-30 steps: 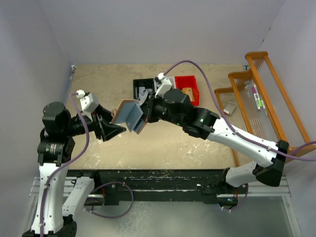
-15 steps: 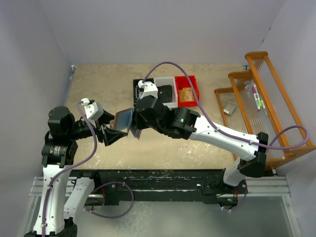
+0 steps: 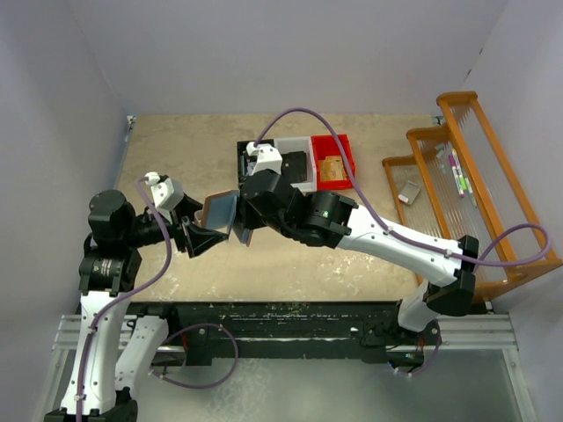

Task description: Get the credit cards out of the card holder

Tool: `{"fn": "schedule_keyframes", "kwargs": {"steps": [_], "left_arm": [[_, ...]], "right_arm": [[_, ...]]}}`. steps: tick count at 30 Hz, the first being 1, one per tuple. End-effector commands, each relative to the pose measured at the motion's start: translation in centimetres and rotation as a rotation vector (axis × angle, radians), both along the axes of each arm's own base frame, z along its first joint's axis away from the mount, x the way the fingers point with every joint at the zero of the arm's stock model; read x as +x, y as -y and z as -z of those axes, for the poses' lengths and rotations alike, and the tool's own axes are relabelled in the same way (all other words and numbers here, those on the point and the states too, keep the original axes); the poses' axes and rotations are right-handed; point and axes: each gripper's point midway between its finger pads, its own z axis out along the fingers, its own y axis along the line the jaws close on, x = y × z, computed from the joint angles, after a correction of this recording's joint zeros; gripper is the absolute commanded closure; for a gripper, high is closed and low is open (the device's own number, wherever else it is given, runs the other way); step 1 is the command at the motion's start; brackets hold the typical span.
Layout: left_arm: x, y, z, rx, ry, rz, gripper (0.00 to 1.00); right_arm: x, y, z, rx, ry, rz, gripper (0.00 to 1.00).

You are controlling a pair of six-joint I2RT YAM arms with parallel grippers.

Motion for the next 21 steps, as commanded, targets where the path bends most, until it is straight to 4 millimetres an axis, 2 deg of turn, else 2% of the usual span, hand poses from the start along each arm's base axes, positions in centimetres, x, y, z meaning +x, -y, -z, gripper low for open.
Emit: {"fn": "schedule_keyframes", "kwargs": {"steps": [1,11,21], "left_arm": [[-1.0,0.4,-1.6,-0.017,0.050,0.060,0.29],[0.8,-0.1,-1.0,0.012,0.050,-0.015,0.33],[2.0,-1.1,-1.4,0.050,0.076,-0.117,0.42]], "right_arm": [[0.2,0.1,-4.1,0.084,0.061,0.023,1.00],[0.1,-0.7,-4.7,0.107,0.068,0.008,1.00],[-0.2,-0.6,-5.1,0.132,0.074,-0.002,1.00]]}}
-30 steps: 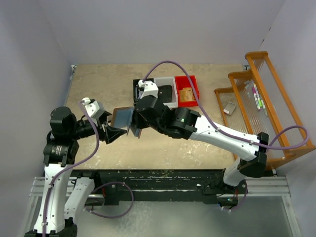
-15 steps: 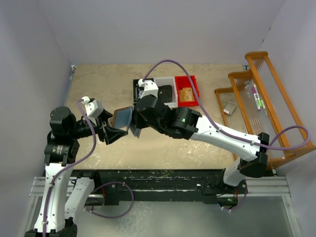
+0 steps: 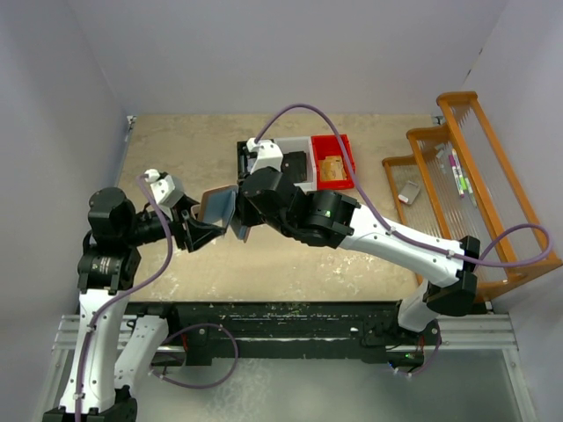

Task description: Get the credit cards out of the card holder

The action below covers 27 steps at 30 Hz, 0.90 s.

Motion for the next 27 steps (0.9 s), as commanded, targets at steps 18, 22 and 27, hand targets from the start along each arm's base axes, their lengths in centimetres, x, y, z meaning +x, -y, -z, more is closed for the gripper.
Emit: {"fn": "schedule_keyframes", "kwargs": {"steps": [18,22,27], "left_arm": [[1.6,-2.2,-3.8,0.022,0.121,-0.226,0.42],[1.0,-1.8,-3.8,0.023,0.115,-0.189,0.43],[1.5,-2.2,-3.6,0.040,0.122,-0.221,0.45]], "right_arm": [[-0.4,0.1,-3.4,0.119,0.048,-0.010,1.00],[-0.6,0.1,-3.5,0.130,0.050,-0.019,1.00],[-1.1,0.2,-4.3,0.180,0.061,-0.051,1.00]]}}
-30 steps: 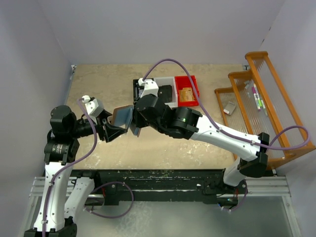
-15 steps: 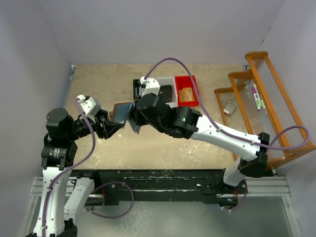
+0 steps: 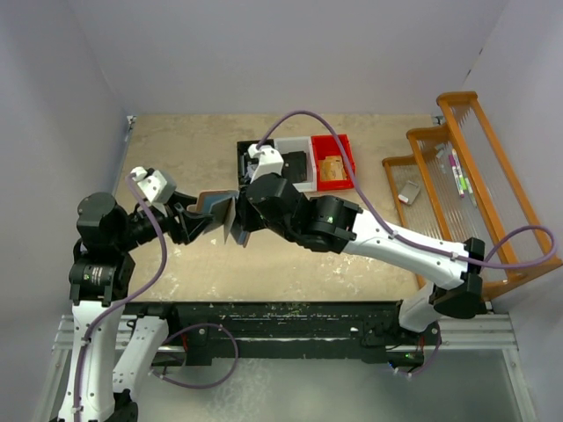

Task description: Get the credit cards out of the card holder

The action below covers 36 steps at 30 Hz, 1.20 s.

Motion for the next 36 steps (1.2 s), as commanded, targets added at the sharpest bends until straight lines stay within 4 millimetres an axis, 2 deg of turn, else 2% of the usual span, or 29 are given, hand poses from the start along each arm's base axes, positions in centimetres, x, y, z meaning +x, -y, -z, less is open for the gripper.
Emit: {"fn": "schedule_keyframes", "kwargs": {"steps": [1,5,6,11,18,21,31,36], "left_arm": [[0.0,-0.3,-1.4,0.013,0.050,-0.017,0.47],[0.1,-0.3,-1.2,0.009,0.034,-0.027,0.51],[0.0,-0.1,-1.2,-0.003,0.017,-0.015,0.53],[-1.6,1.7,-1.5,-0.060,-0.099,0.144,0.57],[-3.7,3.0,-2.9,-0.134,-0.157,0.283,0.44],[-4.1,3.2,-3.1,-0.149,-0.173,0.312,0.43],[-4.7,3.4,-4.4,-0.191,-0.170,0.336,0.63],[-5.6,3.7,-5.2,-0.213,-0.178,0.387,0.65]], "right_arm": [[-0.9,0.5,-5.0,0.172,0.057,-0.039,1.00],[-2.7,0.0,-5.2,0.236,0.038,-0.144,1.00],[-3.1,-0.2,-5.8,0.265,0.052,-0.169,1.00],[-3.8,-0.1,-6.8,0.283,0.117,-0.246,1.00],[-4.6,0.5,-8.4,0.320,0.191,-0.303,1.00],[-4.8,1.1,-8.7,0.329,0.212,-0.308,1.00],[-5.2,2.3,-9.2,0.318,0.278,-0.348,1.00],[-5.7,2.6,-9.1,0.325,0.284,-0.398,1.00]]}}
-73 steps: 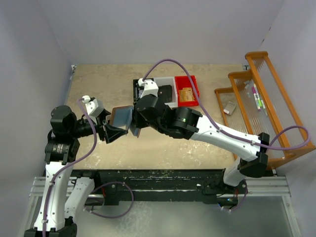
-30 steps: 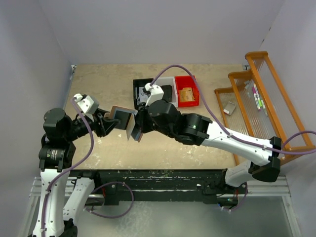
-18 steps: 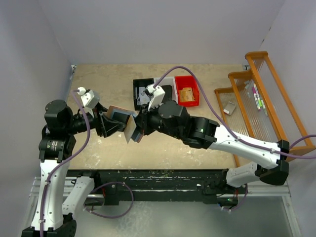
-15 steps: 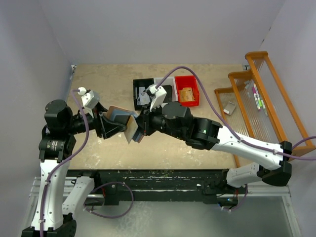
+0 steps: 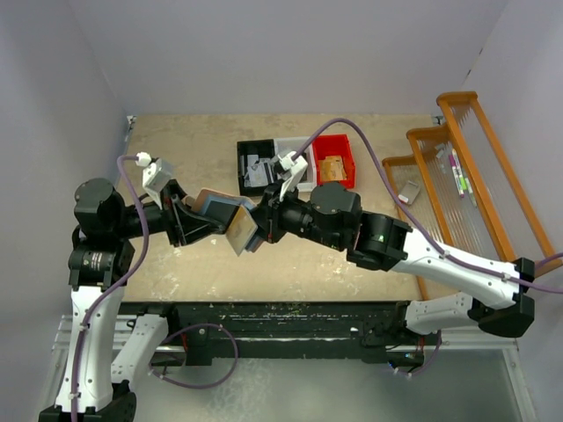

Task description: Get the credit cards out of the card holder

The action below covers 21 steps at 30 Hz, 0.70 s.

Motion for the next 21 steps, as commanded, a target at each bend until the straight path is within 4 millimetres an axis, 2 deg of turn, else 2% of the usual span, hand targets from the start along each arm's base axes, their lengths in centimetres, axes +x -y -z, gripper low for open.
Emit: {"fn": "schedule_keyframes", "kwargs": {"steps": [1,4,7,11,14,16,18,21], "left_arm": [[-1.6,0.4,-2.4,-0.044,0.053,0.080,0.64],[-2.2,0.6,-2.8,-0.072,0.060,0.105,0.65],[-2.0,0.6,-2.4,-0.076,0.046,0.104,0.76],[-1.6,0.6,-2.1,-0.066,0.024,0.100,0.81],[-1.1,0.5,-2.3,-0.065,0.036,0.063,0.87],[-0.5,0.3,-2.6,-0.064,0.053,0.023,0.91],[0.6,-0.1,-2.8,-0.051,0.069,-0.066,0.92],[2.9,-1.4,-2.6,0.004,0.099,-0.224,0.94]], "right_arm": [[-0.9,0.5,-3.3,0.098,0.072,-0.074,1.00],[-1.2,0.3,-3.3,0.109,0.076,-0.112,1.00],[-1.3,0.4,-3.4,0.126,0.081,-0.140,1.00],[-0.5,0.9,-2.8,0.131,0.057,-0.165,0.96],[0.3,1.6,-2.1,0.145,0.036,-0.198,0.81],[0.9,2.2,-1.6,0.142,0.028,-0.203,0.68],[1.2,2.7,-1.6,0.136,0.034,-0.204,0.53],[2.4,3.8,-2.0,0.111,0.058,-0.146,0.39]]}}
